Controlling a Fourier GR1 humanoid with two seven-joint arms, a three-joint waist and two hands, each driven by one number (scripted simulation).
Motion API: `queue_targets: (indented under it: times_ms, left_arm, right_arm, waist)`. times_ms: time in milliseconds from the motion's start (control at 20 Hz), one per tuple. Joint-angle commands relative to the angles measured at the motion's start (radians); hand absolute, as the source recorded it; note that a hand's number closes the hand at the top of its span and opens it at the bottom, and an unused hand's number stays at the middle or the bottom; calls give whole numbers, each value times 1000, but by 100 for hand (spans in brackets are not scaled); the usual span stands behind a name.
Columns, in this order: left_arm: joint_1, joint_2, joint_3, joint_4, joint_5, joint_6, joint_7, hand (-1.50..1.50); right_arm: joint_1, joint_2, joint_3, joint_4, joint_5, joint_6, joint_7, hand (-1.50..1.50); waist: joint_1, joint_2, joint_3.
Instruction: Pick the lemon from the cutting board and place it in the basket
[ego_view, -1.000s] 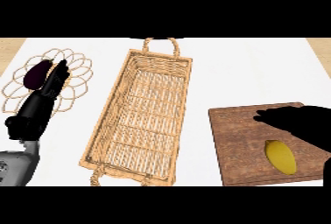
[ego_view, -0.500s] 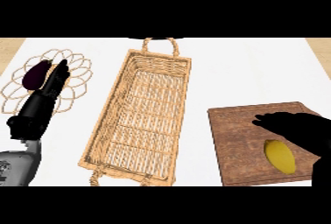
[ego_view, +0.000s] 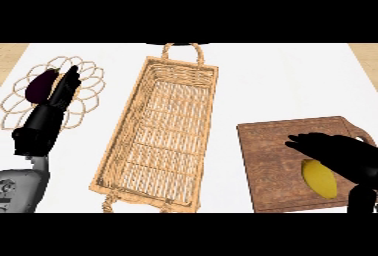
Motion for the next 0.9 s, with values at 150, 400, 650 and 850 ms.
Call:
queue_targets:
  times_ms: [150,400,650,850]
  left_arm:
    - [42,-13,43,2,-19,-49,-51,0]
    - [54,-23,60,-48,-27,-73,-15,0]
    - [44,-53,49,-38,-59,-71,-7,0]
    - [-39,-78,58,-1,-67,-56,32,0]
  right_arm:
    - [1,74,-59,-4,55,66,-10,-150]
    - [39,84,-46,77,150,-14,-126,-150]
    - [11,132,-53,197,220,-60,-150,-150]
    - [1,129,-81,247,246,-83,-196,-150]
  waist:
    - [1,0,0]
    - [2,0,0]
    - [4,1,0]
    - [3,1,0]
